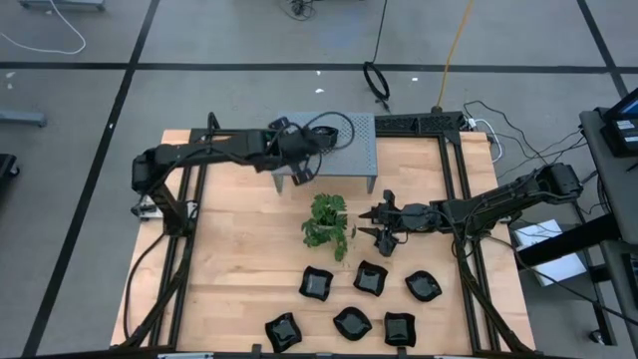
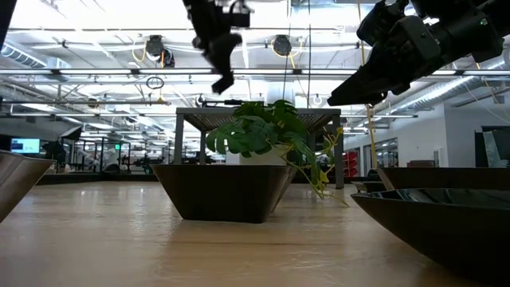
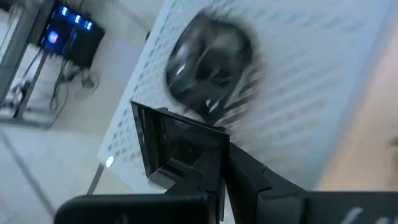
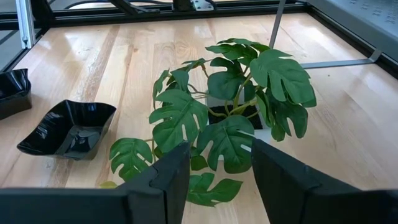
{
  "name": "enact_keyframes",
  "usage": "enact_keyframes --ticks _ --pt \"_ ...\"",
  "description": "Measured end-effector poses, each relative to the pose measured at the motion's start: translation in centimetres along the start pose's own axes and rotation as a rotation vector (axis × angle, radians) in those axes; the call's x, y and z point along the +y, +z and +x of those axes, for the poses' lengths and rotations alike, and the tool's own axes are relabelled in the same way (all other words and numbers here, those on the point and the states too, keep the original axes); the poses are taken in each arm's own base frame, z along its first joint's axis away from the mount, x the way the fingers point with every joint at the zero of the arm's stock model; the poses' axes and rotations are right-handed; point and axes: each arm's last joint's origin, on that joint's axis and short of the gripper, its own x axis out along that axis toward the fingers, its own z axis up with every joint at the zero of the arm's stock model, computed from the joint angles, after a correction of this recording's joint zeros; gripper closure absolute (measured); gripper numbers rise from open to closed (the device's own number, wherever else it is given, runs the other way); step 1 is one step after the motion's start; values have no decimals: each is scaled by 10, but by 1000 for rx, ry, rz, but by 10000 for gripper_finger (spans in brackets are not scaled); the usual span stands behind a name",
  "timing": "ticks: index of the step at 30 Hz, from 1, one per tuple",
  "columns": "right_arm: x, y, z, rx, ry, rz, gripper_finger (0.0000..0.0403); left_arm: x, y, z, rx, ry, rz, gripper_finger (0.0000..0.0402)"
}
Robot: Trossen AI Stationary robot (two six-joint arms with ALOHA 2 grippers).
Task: Pick & Place Mini shaped plates
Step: Stack the black square plate on top of the other black square plate on the shelf, then stack the leaf shaped plate on top of the other black leaf shaped plate on the shelf
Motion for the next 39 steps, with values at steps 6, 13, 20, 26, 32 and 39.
enact_keyframes --ticks 6,13,20,26,32,39 --pt "0 0 0 0 0 0 245 14 -7 15 48 0 -30 396" --pt "0 0 0 0 0 0 245 12 -12 23 52 12 2 379" --pt "0 0 0 0 0 0 245 12 -12 24 51 24 15 396" --pt "0 0 0 0 0 0 245 12 -12 24 53 35 20 358" --pt "0 0 0 0 0 0 245 13 -12 24 53 36 11 336" --pt "0 0 0 0 0 0 245 10 -12 23 46 34 -7 311"
